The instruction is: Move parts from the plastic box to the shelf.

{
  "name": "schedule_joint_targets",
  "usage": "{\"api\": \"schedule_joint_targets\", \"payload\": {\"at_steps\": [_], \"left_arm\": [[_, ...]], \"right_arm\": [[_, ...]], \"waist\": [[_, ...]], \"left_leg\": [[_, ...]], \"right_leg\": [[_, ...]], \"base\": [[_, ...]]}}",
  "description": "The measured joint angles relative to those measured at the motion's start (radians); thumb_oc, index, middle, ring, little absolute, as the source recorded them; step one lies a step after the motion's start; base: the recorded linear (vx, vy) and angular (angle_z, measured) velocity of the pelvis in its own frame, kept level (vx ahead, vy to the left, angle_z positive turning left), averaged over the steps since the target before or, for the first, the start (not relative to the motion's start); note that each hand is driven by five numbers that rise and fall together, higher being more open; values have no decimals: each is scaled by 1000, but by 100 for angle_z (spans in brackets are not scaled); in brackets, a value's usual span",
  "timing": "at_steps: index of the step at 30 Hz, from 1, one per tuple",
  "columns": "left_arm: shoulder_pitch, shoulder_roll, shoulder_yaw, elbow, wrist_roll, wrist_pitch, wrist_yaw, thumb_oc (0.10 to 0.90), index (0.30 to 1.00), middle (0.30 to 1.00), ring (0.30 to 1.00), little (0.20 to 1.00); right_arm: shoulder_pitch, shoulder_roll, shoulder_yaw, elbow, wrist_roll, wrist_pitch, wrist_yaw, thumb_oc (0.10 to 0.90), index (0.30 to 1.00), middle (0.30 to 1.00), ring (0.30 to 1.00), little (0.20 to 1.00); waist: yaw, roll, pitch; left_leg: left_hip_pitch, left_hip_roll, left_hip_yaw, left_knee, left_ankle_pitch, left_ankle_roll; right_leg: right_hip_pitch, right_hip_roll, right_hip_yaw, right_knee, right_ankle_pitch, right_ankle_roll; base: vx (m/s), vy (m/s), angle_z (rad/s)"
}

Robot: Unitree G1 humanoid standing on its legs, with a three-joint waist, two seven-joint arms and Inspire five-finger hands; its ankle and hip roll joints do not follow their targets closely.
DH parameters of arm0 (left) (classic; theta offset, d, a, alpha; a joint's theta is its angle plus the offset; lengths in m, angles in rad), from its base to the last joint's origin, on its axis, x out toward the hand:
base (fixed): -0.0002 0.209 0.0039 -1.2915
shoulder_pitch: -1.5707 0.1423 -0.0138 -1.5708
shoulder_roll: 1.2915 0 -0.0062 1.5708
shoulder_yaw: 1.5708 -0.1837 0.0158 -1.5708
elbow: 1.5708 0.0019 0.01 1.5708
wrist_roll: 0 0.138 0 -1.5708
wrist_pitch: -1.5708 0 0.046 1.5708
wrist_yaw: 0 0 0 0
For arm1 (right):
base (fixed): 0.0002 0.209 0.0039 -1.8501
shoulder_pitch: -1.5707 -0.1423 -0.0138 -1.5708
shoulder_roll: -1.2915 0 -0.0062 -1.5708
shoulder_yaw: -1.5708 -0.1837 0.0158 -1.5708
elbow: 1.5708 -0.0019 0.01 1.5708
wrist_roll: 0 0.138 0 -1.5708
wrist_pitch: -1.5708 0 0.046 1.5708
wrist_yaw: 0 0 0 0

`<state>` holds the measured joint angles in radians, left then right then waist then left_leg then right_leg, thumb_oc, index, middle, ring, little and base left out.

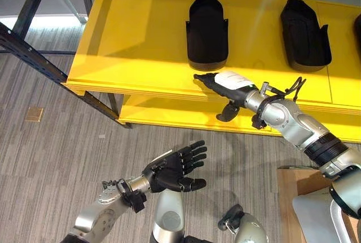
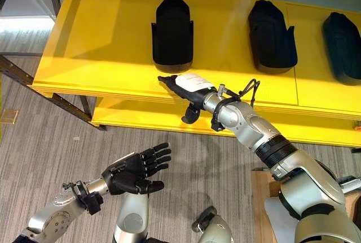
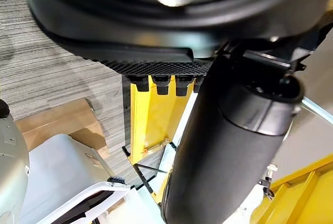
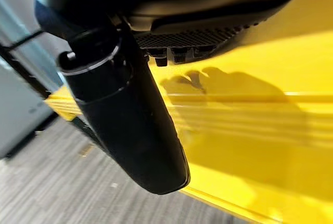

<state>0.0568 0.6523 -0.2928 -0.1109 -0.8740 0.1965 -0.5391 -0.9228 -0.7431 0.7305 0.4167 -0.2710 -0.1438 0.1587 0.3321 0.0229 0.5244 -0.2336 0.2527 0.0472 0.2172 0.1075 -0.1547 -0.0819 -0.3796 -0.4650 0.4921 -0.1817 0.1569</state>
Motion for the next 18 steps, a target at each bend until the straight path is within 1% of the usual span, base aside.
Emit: {"api": "schedule_joint_targets", "payload": {"at_steps": [2, 6, 8, 13, 18], "left_arm": [[1, 0, 4, 0, 24, 1, -10, 900, 1000, 1000, 1000, 1000], [2, 0, 6, 0, 24, 2, -19, 900, 1000, 1000, 1000, 1000], [1, 0, 16, 0, 25, 5, -20, 900, 1000, 1000, 1000, 1000], [1, 0, 21, -1, 25, 7, -26, 900, 1000, 1000, 1000, 1000], [1, 0, 20, -6, 25, 26, -39, 900, 1000, 1000, 1000, 1000]], "right_arm": [[0, 6, 0, 32, -1, 2, 12, 900, 1000, 1000, 1000, 1000], [-11, 6, 0, 32, -1, 1, 29, 900, 1000, 1000, 1000, 1000], [-32, 6, 2, 42, -2, -2, 55, 900, 1000, 1000, 1000, 1000], [-46, 6, 4, 108, -3, 0, 60, 900, 1000, 1000, 1000, 1000], [-67, 7, 4, 152, -4, 2, 59, 900, 1000, 1000, 1000, 1000]], "waist": [[2, 0, 0], [5, 0, 0], [6, 0, 0], [15, 0, -1], [27, -2, -1]], "left_leg": [[10, -4, -1, -5, 0, 1], [11, -9, -2, -8, -1, 1], [12, -10, -2, -9, 0, 1], [33, -10, 0, -14, -1, 2], [37, -8, 0, -15, -2, 2]], "right_leg": [[18, -2, -9, -11, 2, 2], [23, -4, -10, -19, 6, 7], [26, -2, -11, -21, 11, 9], [51, 1, -15, -37, 15, 11], [59, 5, -16, -50, 19, 10]], "base": [[1, 5, 9], [2, -1, 2], [0, 0, 0], [0, 0, 0], [0, 0, 0]]}}
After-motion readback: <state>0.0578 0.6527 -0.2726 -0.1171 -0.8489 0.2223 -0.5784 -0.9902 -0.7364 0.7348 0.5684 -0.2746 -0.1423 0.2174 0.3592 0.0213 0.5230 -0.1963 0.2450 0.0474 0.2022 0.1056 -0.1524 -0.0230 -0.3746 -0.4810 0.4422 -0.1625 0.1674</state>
